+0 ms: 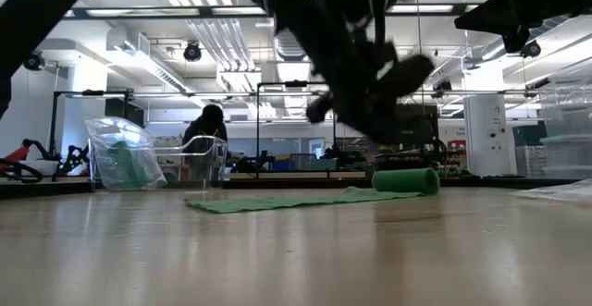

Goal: Roll bandage
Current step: Roll the green bandage

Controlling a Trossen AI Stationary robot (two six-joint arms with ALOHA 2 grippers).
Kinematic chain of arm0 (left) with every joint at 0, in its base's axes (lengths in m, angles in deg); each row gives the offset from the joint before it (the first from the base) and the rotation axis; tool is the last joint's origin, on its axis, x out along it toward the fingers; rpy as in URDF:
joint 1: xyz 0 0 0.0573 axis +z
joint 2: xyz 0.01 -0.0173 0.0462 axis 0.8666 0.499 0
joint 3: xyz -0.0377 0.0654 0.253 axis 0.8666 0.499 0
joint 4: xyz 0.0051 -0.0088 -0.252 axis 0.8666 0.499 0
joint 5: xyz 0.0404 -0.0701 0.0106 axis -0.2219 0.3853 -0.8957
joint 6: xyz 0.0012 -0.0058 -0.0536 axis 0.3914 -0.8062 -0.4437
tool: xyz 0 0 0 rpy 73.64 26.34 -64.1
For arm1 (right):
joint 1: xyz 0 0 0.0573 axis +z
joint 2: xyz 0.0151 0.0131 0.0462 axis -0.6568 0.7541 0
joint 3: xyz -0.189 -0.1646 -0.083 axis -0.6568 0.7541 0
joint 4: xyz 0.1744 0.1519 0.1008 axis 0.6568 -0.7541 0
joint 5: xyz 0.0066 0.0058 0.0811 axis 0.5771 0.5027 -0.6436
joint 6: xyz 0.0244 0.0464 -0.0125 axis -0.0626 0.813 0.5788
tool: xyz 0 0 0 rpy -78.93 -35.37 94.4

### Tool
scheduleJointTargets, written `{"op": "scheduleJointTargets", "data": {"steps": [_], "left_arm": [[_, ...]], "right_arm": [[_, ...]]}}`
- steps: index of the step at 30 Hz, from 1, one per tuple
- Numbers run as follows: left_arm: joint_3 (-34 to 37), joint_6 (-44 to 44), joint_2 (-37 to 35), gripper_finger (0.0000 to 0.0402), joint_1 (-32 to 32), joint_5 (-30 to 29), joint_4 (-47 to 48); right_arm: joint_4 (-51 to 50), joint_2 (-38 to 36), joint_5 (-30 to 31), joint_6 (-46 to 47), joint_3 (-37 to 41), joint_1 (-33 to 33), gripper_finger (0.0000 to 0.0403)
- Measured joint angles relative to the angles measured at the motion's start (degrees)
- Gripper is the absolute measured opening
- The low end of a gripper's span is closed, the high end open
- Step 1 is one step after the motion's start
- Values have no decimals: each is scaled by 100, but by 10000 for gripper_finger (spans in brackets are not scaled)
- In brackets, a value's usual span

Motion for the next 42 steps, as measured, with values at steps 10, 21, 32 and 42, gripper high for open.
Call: {"op": "scheduleJointTargets", "data": {"steps": [10, 21, 32, 42], "left_arm": [[2, 93, 706, 75, 800, 787, -1326], [-19, 496, 465, 75, 1199, 1611, -3287], [-8, -369, 818, 75, 1077, 1946, -1822], [2, -670, 1079, 75, 1226, 1525, -2460]], "right_arm": [[-1, 2, -2, 0, 0, -2, 2], [-5, 2, -2, 0, 0, -2, 2], [2, 2, -1, 0, 0, 0, 2], [-3, 2, -2, 0, 0, -2, 2]]}}
